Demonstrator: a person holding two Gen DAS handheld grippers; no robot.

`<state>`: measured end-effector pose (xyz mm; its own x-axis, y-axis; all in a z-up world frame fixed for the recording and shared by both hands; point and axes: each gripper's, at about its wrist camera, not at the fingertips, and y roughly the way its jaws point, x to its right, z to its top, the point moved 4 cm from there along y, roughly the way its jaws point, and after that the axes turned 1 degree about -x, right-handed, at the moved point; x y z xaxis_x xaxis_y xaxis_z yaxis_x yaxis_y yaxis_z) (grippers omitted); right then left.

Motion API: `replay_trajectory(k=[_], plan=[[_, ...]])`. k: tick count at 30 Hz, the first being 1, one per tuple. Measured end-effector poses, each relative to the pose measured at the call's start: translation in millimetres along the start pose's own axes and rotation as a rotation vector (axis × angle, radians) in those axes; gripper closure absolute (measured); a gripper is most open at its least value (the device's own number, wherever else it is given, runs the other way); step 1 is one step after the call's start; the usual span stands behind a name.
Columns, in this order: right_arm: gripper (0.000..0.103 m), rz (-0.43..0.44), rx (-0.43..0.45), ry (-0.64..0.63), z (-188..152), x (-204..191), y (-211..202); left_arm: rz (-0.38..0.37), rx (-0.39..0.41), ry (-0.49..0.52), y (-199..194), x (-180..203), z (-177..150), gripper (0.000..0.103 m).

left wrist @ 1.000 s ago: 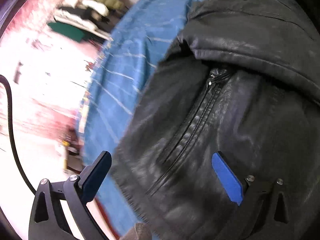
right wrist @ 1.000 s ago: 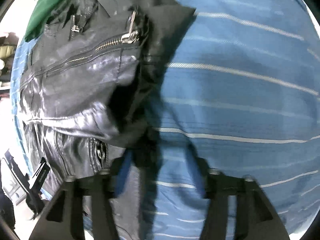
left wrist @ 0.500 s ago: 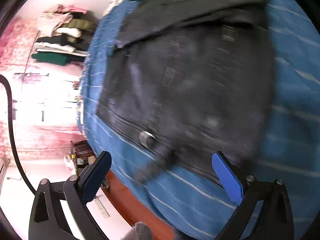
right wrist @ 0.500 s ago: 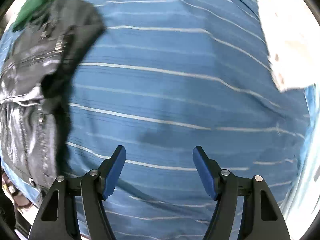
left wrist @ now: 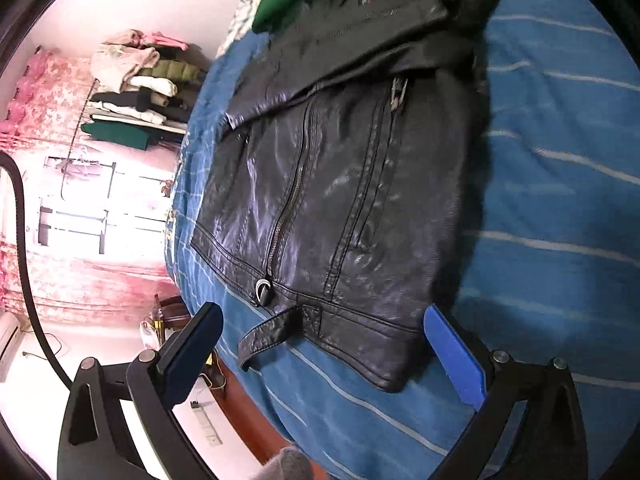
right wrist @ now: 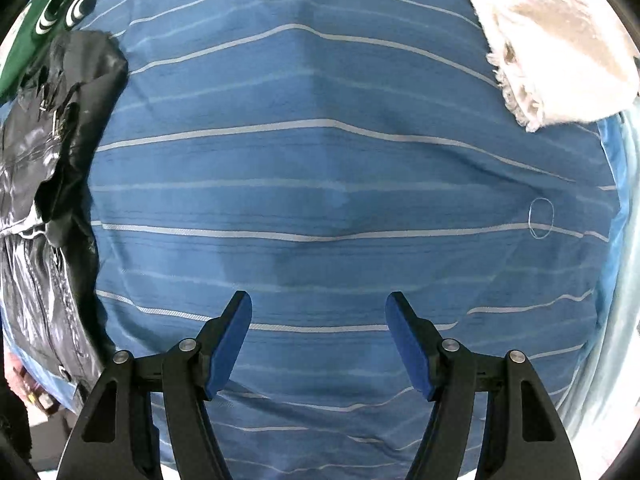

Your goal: Fold large clothes

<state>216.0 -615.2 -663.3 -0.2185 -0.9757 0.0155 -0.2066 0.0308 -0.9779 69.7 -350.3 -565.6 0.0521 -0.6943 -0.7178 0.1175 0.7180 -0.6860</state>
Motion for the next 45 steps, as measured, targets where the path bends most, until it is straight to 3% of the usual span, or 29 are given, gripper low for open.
replay_trajectory(k=[4, 5, 8, 11, 14, 15, 16, 17, 18, 19, 20, 24, 27, 29, 30, 31, 32, 35, 40, 45], plan=[[0.032, 0.002, -0.014, 0.006, -4.2, -26.2, 7.9, 0.109, -0.021, 0.098, 27.4, 26.6, 7.1, 0.000], [0.032, 0.004, -0.014, 0.011, -4.5, -41.4, 12.8, 0.148, -0.016, 0.104, 35.9, 27.6, 11.5, 0.000], [0.032, 0.006, -0.008, 0.010, 1.4, -37.7, 10.3, 0.235, 0.010, 0.081, 51.2, 17.2, 27.1, 0.000], [0.032, 0.014, -0.009, 0.006, 6.1, -36.0, 10.7, 0.225, -0.019, 0.043, 65.2, 2.9, 39.2, 0.000], [0.032, 0.068, -0.007, 0.008, 10.6, -40.3, 18.6, 0.130, -0.054, 0.002, 74.8, -11.9, 48.9, 0.005], [0.032, 0.128, -0.001, 0.003, 15.9, -45.6, 18.4, 0.086, -0.060, -0.008, 75.1, -16.1, 50.7, 0.023], [0.032, 0.172, 0.004, -0.002, 20.7, -49.4, 17.1, 0.015, -0.069, -0.026, 74.0, -19.6, 51.6, 0.055], [0.030, 0.275, 0.012, -0.011, 28.3, -60.1, 15.9, -0.086, -0.076, -0.053, 71.9, -26.2, 52.4, 0.071], [0.027, 0.354, 0.016, -0.020, 35.1, -69.1, 14.8, -0.108, -0.067, -0.056, 69.7, -30.8, 53.3, 0.086], [0.018, 0.413, 0.018, -0.030, 40.6, -78.1, 14.3, -0.117, -0.049, -0.062, 64.8, -39.3, 55.4, 0.088], [0.016, 0.480, 0.023, -0.036, 46.8, -87.7, 13.5, -0.136, -0.035, -0.075, 61.2, -48.4, 58.0, 0.089], [0.016, 0.800, 0.001, -0.033, 69.0, -142.4, 14.4, -0.202, -0.016, -0.115, 58.6, -72.7, 68.3, 0.091], [0.016, 0.941, -0.054, 0.016, 81.1, -175.8, 22.8, -0.245, -0.007, -0.126, 60.1, -84.1, 72.0, 0.091], [0.020, 0.957, -0.073, 0.059, 90.0, -191.1, 34.3, -0.281, -0.010, -0.117, 64.9, -90.2, 74.0, 0.091], [0.030, 0.971, -0.084, 0.088, 92.0, -204.7, 43.9, -0.297, -0.012, -0.118, 66.0, -88.1, 73.6, 0.091], [0.065, 0.981, -0.094, 0.118, 95.2, -211.4, 48.6, -0.314, -0.009, -0.105, 68.1, -89.0, 73.7, 0.091], [0.072, 0.956, -0.093, 0.154, 97.2, -214.6, 50.1, -0.332, -0.002, -0.089, 69.3, -90.5, 74.2, 0.091], [0.082, 0.918, -0.016, 0.196, 90.6, -235.2, 33.5, -0.397, 0.015, -0.070, 72.8, -105.7, 72.8, 0.091], [0.084, 0.837, 0.087, 0.108, 73.9, -279.9, -63.2, -0.537, 0.013, -0.074, 85.5, -151.9, 74.4, 0.091], [0.084, 0.723, 0.131, -0.063, 65.4, -402.7, -133.8, -0.694, -0.025, -0.201, 120.2, -226.4, 82.9, 0.087]])
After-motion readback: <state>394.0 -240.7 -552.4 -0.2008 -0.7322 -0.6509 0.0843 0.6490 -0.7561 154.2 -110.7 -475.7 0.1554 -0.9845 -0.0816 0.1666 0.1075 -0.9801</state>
